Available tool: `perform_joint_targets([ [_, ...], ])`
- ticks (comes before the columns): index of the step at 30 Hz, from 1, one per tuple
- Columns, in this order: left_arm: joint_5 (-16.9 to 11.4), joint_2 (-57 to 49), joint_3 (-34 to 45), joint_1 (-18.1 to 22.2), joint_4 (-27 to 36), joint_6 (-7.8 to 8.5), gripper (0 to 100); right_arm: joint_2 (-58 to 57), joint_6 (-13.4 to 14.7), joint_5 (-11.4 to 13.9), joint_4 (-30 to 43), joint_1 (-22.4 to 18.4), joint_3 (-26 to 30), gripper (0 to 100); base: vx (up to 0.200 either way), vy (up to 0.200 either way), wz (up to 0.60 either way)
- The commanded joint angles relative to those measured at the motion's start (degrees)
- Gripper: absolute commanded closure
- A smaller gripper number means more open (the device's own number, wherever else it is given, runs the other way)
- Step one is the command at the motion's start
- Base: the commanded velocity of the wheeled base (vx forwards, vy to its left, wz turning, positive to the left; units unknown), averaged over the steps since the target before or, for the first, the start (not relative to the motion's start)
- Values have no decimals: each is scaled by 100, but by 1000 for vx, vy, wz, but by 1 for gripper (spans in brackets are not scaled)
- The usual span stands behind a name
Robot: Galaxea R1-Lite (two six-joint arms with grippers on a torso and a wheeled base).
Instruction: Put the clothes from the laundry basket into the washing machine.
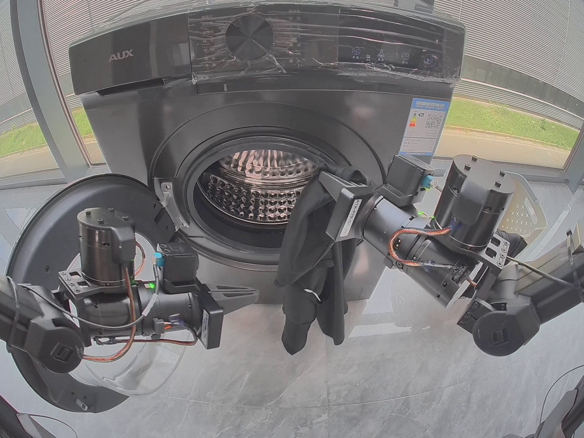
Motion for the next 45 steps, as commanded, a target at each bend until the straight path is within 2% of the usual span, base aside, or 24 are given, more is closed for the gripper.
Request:
perform_joint_targets([
  [1, -32, 565, -107, -83, -101, 22, 100, 29, -1, -19, -4, 6, -18, 100, 0, 0, 0],
  [7, -137, 802, -99, -180, -391, -48, 100, 91, -1, -28, -21, 6, -36, 100, 0, 0, 0],
  [8, -216, 829, -90, -198, -409, -128, 100, 91, 8, -28, -30, 6, -27, 100, 0, 0, 0],
  [14, -234, 1048, -116, -215, -470, -145, 100, 91, 8, -28, -13, 6, -27, 100, 0, 0, 0],
  [18, -225, 1532, -283, -294, -954, -215, 100, 143, 8, -28, -48, 15, -45, 100, 0, 0, 0],
  [20, -216, 1743, -389, -347, -1235, -321, 100, 196, 8, -28, -83, 15, -45, 100, 0, 0, 0],
  [24, -129, 2085, -600, -452, -1754, -585, 100, 205, 8, -28, -92, 59, -36, 100, 0, 0, 0],
  [27, -58, 2332, -775, -452, -1885, -602, 100, 196, 8, -28, -83, 76, -45, 100, 0, 0, 0],
  [32, 232, 2666, -1144, -452, -2149, -629, 100, 161, 8, -28, -83, 76, -10, 100, 0, 0, 0],
  [35, 355, 2745, -1197, -452, -2439, -725, 100, 161, 8, -36, -83, 68, -1, 100, 0, 0, 0],
  [41, 557, 2789, -1311, -444, -2632, -769, 100, 152, 8, -36, -83, 85, -1, 100, 0, 0, 0],
  [45, 583, 2841, -1347, -452, -2808, -778, 100, 152, 8, -98, -83, 85, 8, 100, 0, 0, 0],
])
